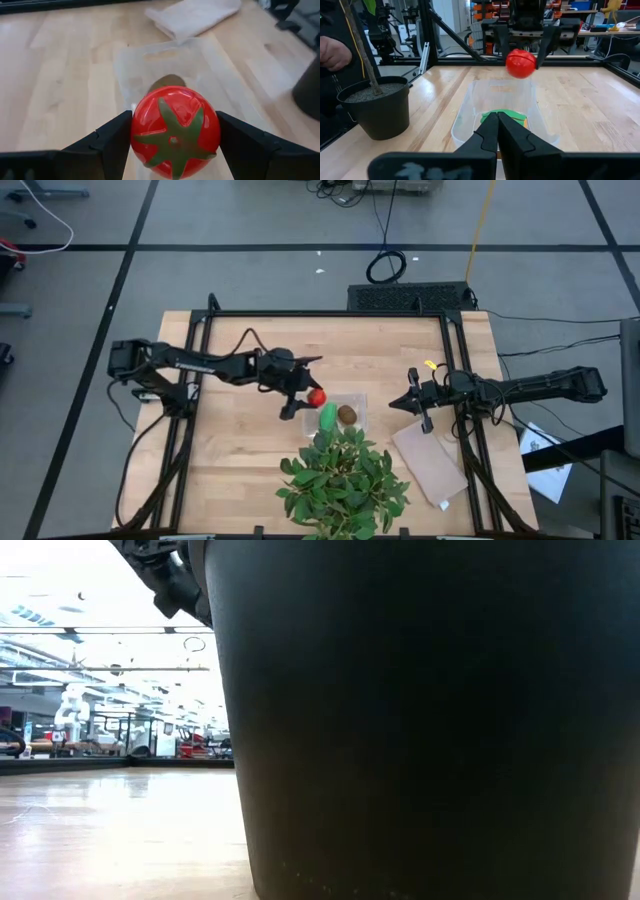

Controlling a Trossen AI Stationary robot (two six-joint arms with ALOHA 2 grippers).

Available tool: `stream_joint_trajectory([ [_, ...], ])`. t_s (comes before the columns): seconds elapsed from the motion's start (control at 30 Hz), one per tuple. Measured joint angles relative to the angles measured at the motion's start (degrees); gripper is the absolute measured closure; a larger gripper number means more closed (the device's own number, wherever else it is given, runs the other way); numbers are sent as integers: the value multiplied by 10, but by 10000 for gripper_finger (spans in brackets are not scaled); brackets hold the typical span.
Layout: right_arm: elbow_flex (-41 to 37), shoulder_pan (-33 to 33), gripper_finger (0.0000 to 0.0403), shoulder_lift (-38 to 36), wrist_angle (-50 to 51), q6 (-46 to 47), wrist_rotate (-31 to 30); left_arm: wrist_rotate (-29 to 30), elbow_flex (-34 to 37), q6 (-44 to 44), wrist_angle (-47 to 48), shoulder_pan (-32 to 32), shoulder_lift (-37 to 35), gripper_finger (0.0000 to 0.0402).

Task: Pick and placing Produce into tupperware
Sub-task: Put the orange tomato into the transparent bin

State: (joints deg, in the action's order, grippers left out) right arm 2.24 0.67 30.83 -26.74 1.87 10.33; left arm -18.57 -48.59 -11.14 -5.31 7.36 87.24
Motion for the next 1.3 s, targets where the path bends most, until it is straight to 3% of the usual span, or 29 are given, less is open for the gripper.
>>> stream_joint_trajectory([
  [0.37,0,0,403,0,0,-4,0,9,-103,-54,166,-17,14,137],
  [0.63,0,0,403,0,0,-5,0,46,-172,-74,260,-48,78,137],
  [0.93,0,0,403,7,0,-1,0,101,-264,17,366,-68,144,137],
  [1.3,0,0,403,9,1,0,0,108,-294,101,418,-85,148,138],
])
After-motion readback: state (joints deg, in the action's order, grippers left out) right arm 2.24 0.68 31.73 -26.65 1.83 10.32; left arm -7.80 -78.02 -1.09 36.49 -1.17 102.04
